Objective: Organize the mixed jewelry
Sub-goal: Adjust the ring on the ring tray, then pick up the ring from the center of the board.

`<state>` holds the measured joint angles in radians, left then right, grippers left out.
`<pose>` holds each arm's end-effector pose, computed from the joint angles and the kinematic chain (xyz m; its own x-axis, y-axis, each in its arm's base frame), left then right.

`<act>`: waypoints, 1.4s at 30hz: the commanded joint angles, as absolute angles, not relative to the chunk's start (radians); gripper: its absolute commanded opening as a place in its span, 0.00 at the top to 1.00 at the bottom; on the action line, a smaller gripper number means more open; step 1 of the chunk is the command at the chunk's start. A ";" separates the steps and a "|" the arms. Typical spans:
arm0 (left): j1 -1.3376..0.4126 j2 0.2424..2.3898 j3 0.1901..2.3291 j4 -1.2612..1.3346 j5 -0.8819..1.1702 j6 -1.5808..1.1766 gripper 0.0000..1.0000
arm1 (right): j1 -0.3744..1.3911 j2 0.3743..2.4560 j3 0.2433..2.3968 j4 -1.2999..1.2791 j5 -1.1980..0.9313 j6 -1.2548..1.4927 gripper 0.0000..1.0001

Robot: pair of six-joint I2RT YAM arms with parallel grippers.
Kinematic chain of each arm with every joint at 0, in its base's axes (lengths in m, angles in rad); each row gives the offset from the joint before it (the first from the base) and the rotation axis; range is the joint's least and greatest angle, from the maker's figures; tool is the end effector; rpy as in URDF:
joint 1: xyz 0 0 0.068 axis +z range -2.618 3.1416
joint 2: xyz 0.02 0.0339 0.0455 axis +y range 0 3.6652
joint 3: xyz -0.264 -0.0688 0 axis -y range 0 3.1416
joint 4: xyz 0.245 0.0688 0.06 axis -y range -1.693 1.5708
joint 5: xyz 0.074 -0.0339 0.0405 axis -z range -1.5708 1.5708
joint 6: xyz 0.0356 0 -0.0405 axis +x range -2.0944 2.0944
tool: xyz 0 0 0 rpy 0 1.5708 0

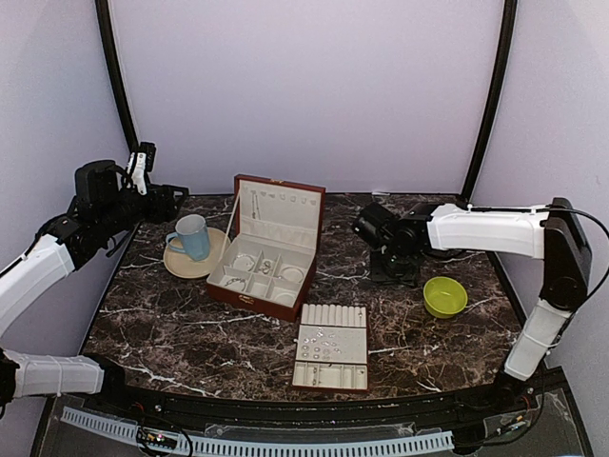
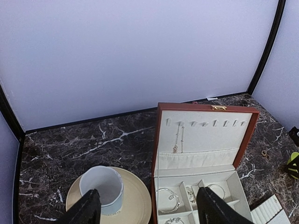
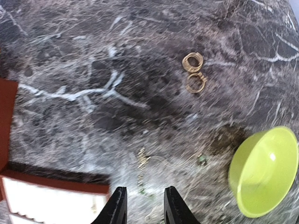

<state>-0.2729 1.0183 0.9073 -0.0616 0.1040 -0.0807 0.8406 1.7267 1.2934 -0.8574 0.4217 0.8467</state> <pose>0.2295 -0.0681 0.3519 -0.1944 -0.0288 -0.9805 0.3520 0.9309 -0.0972 0.2363 0.2421 0.2236 -0.8773 0.0447 -0.4778 0.0799 0.9954 -0.0535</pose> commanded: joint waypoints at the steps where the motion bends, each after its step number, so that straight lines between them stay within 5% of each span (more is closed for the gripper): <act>1: -0.269 0.992 0.889 -0.052 0.074 -0.055 0.27 | 0.759 1.694 1.212 -0.725 0.445 0.685 0.72; 20: -0.269 1.011 0.878 -0.043 0.039 -0.029 0.27 | 0.490 1.793 1.164 -0.494 0.317 0.329 0.80; 42: -0.269 1.006 0.881 -0.044 0.041 -0.026 0.27 | 0.464 1.891 1.195 -0.476 0.273 0.290 0.87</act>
